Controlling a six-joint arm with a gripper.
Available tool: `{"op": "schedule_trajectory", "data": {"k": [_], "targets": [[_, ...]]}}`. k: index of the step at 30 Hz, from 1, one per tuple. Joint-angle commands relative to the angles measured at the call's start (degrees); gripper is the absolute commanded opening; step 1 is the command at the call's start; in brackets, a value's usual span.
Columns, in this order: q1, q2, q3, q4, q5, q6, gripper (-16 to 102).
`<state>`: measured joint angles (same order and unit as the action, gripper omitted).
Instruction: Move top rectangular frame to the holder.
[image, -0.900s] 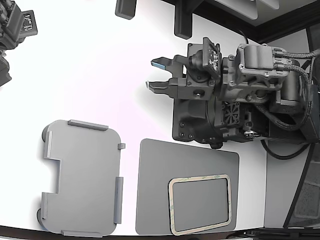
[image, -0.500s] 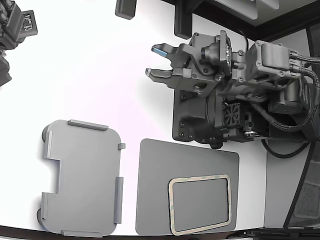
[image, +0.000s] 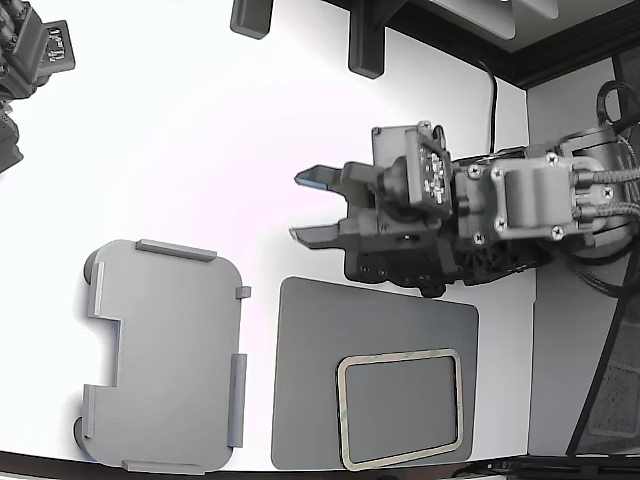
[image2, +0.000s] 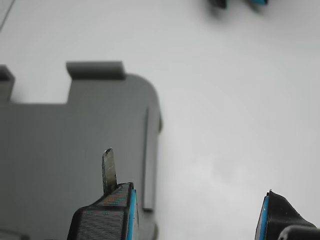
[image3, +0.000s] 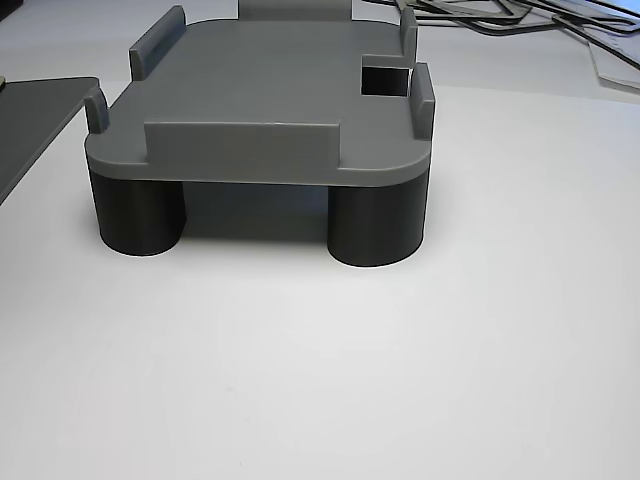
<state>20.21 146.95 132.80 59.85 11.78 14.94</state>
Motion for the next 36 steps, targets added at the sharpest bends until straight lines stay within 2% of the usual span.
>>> {"op": "schedule_trajectory", "data": {"k": [1,7,11,15,23,29,36], "targets": [[5.19,-6.68,-9.05,8.53,-1.32,4.31,100],[22.59,-18.9,-21.36,21.62,3.78,21.53,100],[33.66,-26.54,-26.1,25.84,6.86,33.31,100],[40.17,-31.55,-26.46,25.84,6.5,40.78,100],[49.13,-30.32,-18.81,22.85,0.53,48.96,100],[53.61,-30.06,-14.33,20.3,-0.35,51.94,96],[54.32,-33.22,-12.04,20.04,-5.89,54.93,100]]}}
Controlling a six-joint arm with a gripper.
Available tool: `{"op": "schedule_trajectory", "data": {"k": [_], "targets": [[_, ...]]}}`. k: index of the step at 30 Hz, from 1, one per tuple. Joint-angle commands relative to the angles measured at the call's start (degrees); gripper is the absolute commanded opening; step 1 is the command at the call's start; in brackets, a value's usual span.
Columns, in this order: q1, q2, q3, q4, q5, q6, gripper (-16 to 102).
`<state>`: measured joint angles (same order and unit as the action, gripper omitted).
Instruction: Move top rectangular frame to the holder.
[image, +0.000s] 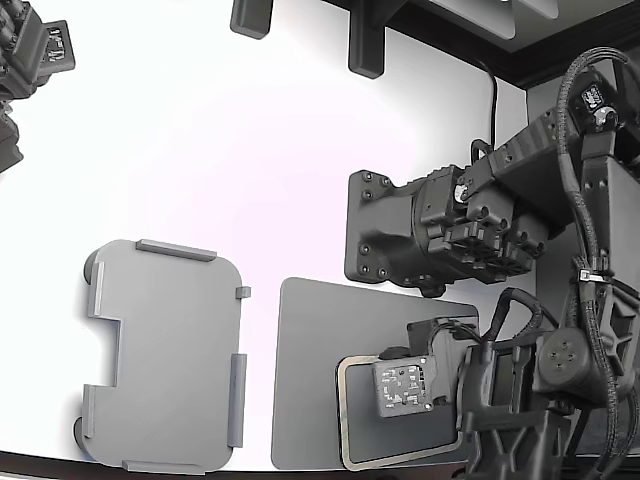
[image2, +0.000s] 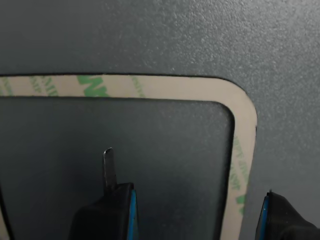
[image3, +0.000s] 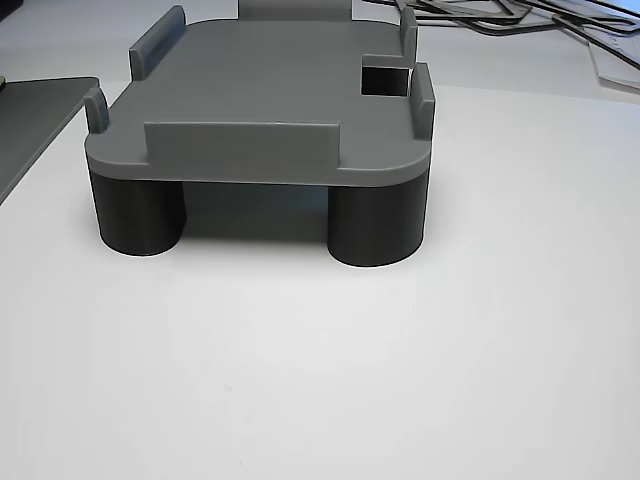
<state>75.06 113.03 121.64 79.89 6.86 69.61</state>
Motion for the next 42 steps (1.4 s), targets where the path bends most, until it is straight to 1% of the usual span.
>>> {"op": "schedule_trajectory", "data": {"k": [1,7,17,22,28,31,36,42], "targets": [[-0.53,0.53,-0.79,0.09,-1.49,0.44,100],[-0.35,-0.18,-0.53,0.44,-2.99,0.79,100],[-0.44,2.55,6.15,-3.43,-1.41,0.97,99],[-0.44,2.9,8.17,-5.19,-1.58,1.58,83],[-0.44,3.16,9.67,-5.98,-2.02,1.76,70],[-0.44,3.52,9.93,-5.63,-2.2,1.85,68],[-0.44,4.04,11.16,-6.15,-2.37,2.02,69],[-0.44,3.96,11.69,-6.68,-2.37,2.2,63]]}}
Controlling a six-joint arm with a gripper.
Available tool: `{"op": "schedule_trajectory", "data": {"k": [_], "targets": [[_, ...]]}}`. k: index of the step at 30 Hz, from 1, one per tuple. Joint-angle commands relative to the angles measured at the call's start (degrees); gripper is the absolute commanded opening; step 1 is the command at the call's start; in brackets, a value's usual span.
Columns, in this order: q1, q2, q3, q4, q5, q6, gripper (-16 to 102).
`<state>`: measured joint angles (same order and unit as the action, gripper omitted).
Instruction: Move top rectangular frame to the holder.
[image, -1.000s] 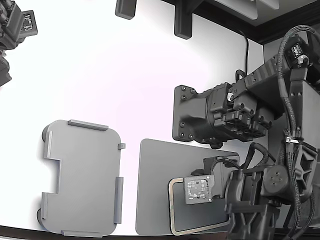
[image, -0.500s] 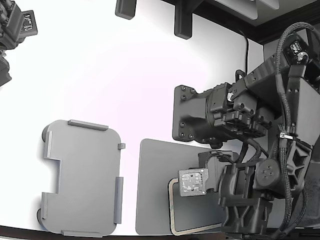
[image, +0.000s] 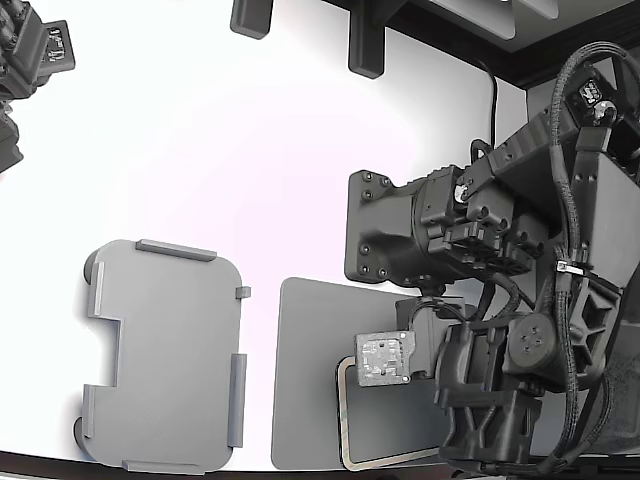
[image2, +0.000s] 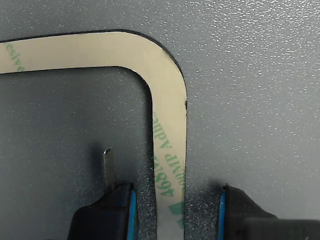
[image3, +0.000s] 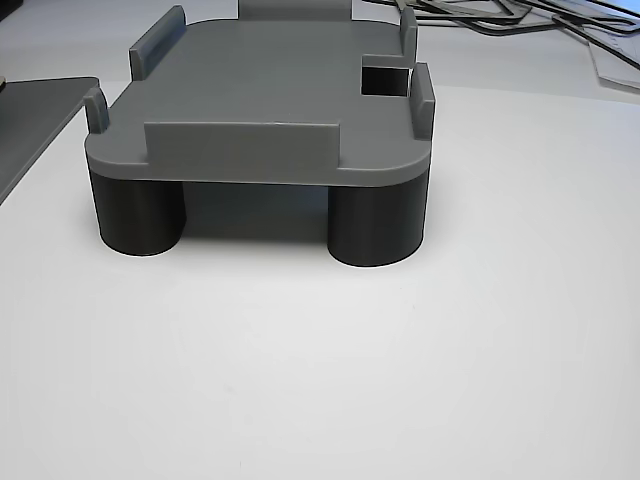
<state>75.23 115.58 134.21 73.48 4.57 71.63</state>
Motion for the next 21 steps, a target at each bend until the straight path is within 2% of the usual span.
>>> {"op": "schedule_trajectory", "data": {"k": [1,4,7,11,15,16,21], "targets": [[-0.62,1.23,-0.88,-0.26,-0.18,0.26,62],[-0.62,0.62,-1.23,-0.26,-0.44,0.35,53],[-0.79,-0.35,-1.49,-0.18,-1.05,0.35,32],[-1.05,-1.67,-1.85,-0.09,-1.58,0.53,17],[-1.41,-3.25,-3.52,1.23,-1.32,0.79,-7],[-1.58,-3.52,-4.31,1.93,-1.23,0.79,-10],[-2.64,-3.52,-12.13,8.96,0.18,2.9,-10]]}}
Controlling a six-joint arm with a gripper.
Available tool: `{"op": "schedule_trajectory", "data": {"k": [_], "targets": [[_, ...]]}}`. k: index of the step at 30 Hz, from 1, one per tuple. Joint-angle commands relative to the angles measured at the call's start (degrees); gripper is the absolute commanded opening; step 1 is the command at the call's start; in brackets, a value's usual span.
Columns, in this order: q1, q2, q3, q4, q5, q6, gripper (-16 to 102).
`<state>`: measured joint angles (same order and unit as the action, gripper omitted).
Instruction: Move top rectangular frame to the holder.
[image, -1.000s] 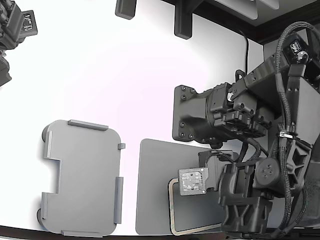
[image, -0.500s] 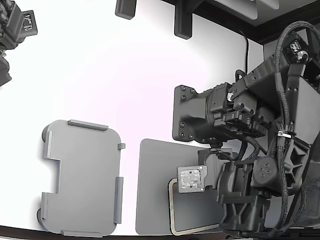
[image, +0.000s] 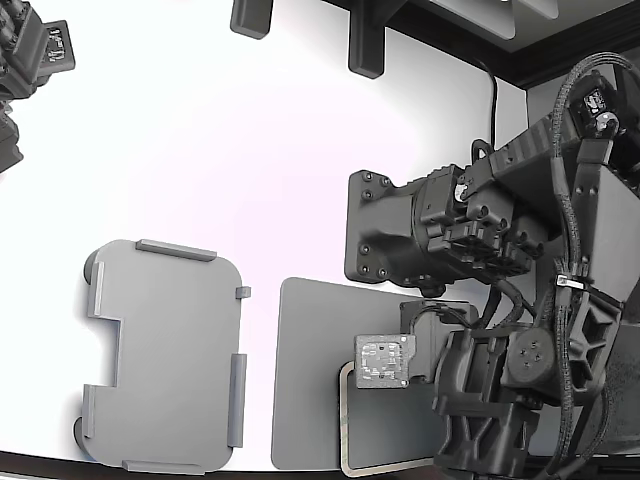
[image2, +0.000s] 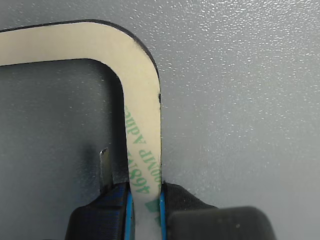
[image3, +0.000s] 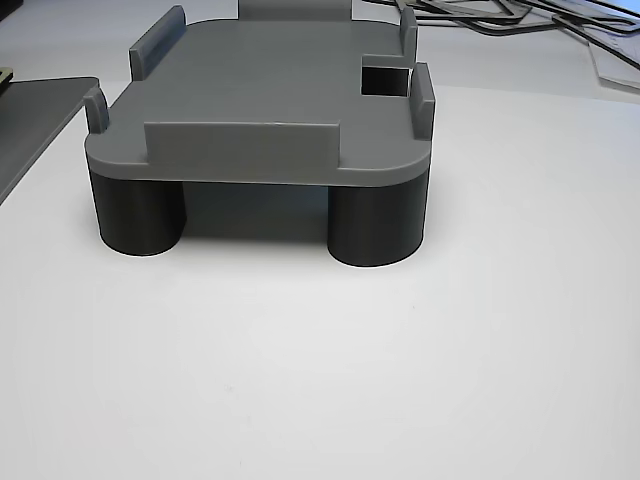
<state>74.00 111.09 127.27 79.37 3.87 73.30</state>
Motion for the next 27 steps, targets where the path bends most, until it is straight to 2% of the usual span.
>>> {"op": "schedule_trajectory", "data": {"k": [1,5,10,13,15,27], "targets": [[-1.76,0.97,-7.73,5.1,1.41,2.2,-10],[-4.31,0.62,-18.54,11.78,4.13,8.44,-10],[-9.05,-1.58,-29.18,13.36,7.56,21.09,-10],[-15.73,-4.13,-33.66,13.71,5.54,22.15,-10],[-18.46,-6.68,-37.09,15.38,6.5,24.61,-10],[-32.34,-14.77,-44.3,15.38,9.23,45.26,-10]]}}
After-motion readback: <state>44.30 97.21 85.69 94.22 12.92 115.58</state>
